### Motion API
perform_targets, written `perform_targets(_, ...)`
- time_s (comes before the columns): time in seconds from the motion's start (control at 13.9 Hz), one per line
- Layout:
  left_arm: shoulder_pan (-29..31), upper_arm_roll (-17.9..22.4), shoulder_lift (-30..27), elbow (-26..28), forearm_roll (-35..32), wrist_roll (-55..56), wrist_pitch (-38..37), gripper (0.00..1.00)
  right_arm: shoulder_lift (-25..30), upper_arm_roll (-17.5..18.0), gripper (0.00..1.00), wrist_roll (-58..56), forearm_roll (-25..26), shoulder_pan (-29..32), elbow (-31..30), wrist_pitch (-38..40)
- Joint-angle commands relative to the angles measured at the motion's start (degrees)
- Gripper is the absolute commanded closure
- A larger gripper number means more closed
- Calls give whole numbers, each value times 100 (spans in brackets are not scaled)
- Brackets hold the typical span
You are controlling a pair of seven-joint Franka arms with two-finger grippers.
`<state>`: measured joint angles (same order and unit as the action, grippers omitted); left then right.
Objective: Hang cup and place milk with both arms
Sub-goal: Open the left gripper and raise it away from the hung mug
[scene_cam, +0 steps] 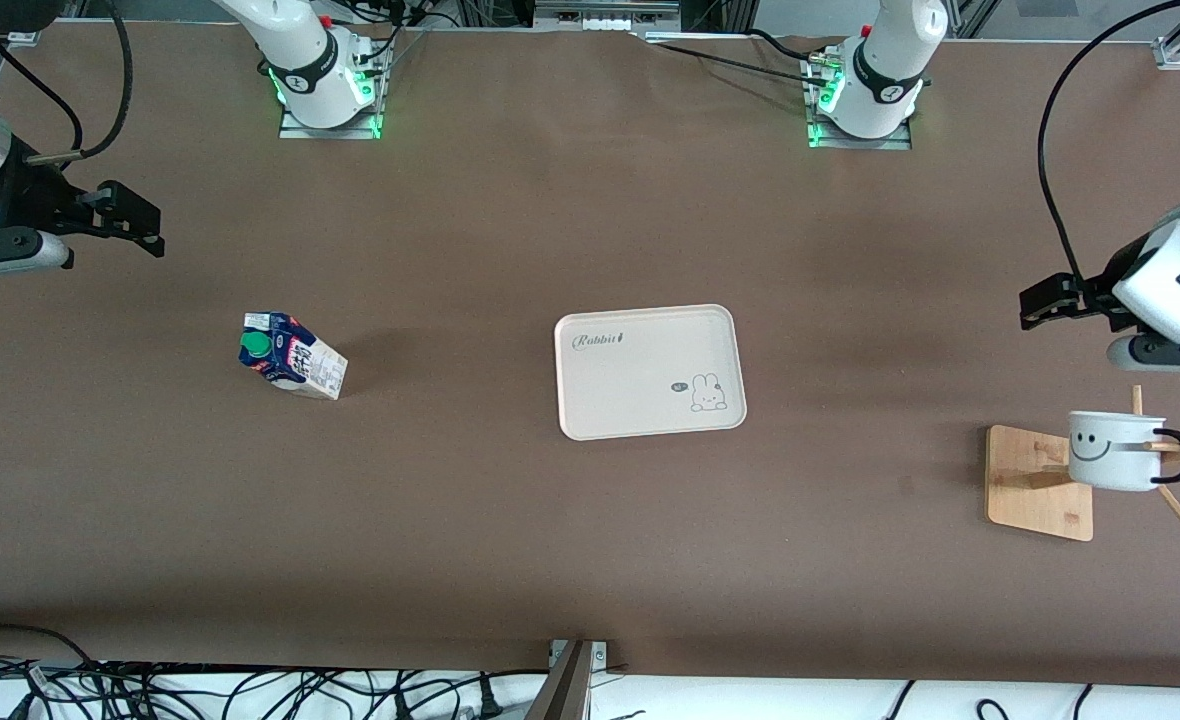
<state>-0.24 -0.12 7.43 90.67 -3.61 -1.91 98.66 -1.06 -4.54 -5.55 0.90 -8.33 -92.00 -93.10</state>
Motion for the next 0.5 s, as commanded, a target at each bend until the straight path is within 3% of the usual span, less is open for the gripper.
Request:
perform_targets(0.0, -151, 196, -1137, 1408, 54, -336, 917, 0, -43, 49, 0, -34, 77, 33, 121, 55)
perform_targets(0.43, -108, 135, -1033, 1234, 97, -213, 505, 0, -43, 49, 0, -34, 85, 33, 121, 55)
